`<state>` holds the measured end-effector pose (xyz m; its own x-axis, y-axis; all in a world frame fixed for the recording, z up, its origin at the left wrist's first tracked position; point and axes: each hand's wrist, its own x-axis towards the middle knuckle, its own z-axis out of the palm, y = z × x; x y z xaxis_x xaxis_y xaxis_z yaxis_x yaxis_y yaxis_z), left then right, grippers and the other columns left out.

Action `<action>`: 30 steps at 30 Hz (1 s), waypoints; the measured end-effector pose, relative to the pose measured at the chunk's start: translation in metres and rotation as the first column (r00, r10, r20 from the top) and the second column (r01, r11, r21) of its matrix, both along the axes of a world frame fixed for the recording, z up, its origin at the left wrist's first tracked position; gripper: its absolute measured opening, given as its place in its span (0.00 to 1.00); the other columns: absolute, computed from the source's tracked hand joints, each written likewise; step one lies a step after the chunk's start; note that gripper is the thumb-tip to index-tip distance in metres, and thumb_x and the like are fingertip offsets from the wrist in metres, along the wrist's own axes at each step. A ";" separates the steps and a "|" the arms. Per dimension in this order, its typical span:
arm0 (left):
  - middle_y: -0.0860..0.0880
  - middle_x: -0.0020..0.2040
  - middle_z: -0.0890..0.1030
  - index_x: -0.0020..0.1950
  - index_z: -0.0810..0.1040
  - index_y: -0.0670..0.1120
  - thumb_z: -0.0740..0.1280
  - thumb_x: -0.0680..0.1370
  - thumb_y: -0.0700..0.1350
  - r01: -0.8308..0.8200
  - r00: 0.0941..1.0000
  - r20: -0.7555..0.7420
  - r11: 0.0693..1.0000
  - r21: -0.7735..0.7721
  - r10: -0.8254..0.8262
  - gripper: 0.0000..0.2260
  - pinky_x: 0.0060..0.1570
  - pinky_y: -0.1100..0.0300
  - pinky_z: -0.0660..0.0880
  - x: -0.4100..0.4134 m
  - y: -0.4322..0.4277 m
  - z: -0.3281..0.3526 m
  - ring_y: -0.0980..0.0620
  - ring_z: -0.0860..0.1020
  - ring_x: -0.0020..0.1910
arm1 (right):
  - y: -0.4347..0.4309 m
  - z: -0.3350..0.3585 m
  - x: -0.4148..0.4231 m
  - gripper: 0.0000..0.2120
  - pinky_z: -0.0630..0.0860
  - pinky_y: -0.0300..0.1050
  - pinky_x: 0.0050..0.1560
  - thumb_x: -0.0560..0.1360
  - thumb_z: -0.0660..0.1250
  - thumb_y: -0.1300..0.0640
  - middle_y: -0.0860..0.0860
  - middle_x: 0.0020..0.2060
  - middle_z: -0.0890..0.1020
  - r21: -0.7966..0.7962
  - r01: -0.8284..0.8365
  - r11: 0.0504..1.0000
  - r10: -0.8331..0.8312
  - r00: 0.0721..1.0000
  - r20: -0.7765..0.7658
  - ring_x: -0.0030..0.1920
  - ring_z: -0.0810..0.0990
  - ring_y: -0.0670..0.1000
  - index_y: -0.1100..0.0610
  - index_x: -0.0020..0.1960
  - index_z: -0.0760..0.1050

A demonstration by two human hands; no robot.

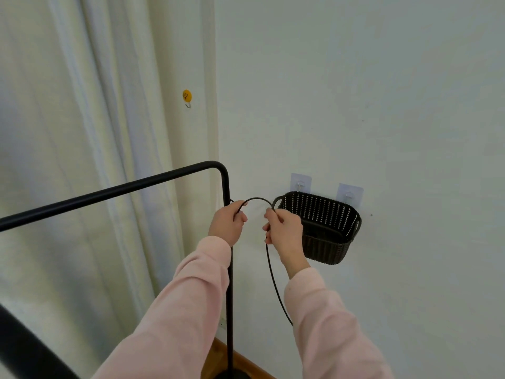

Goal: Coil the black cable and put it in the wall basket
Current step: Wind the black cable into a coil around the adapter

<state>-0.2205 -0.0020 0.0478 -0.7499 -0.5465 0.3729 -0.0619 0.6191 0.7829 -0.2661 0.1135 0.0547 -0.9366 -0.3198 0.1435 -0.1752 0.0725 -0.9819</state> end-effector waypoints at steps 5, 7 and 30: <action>0.45 0.44 0.77 0.62 0.71 0.40 0.55 0.81 0.43 0.073 0.997 0.029 0.997 0.036 -0.074 0.14 0.50 0.57 0.70 0.000 0.009 0.000 0.45 0.76 0.46 | -0.003 0.012 0.001 0.14 0.76 0.36 0.28 0.77 0.63 0.63 0.53 0.30 0.74 -0.226 0.012 0.974 -0.005 0.999 0.032 0.27 0.71 0.47 0.59 0.32 0.73; 0.46 0.46 0.76 0.67 0.66 0.42 0.57 0.80 0.45 0.116 0.993 0.028 0.993 0.016 -0.117 0.17 0.51 0.56 0.70 0.000 0.012 -0.002 0.45 0.76 0.48 | -0.004 0.017 0.002 0.13 0.78 0.36 0.31 0.77 0.63 0.64 0.53 0.30 0.74 -0.301 -0.014 0.954 0.026 0.999 0.034 0.28 0.72 0.47 0.59 0.34 0.74; 0.51 0.28 0.73 0.37 0.77 0.40 0.58 0.77 0.35 0.022 0.993 -0.114 0.993 0.116 -0.008 0.12 0.33 0.65 0.65 -0.005 0.015 0.001 0.55 0.70 0.29 | -0.021 0.037 0.011 0.04 0.76 0.32 0.28 0.77 0.64 0.64 0.51 0.34 0.77 -0.499 -0.124 0.858 0.185 0.980 0.073 0.26 0.79 0.40 0.62 0.49 0.77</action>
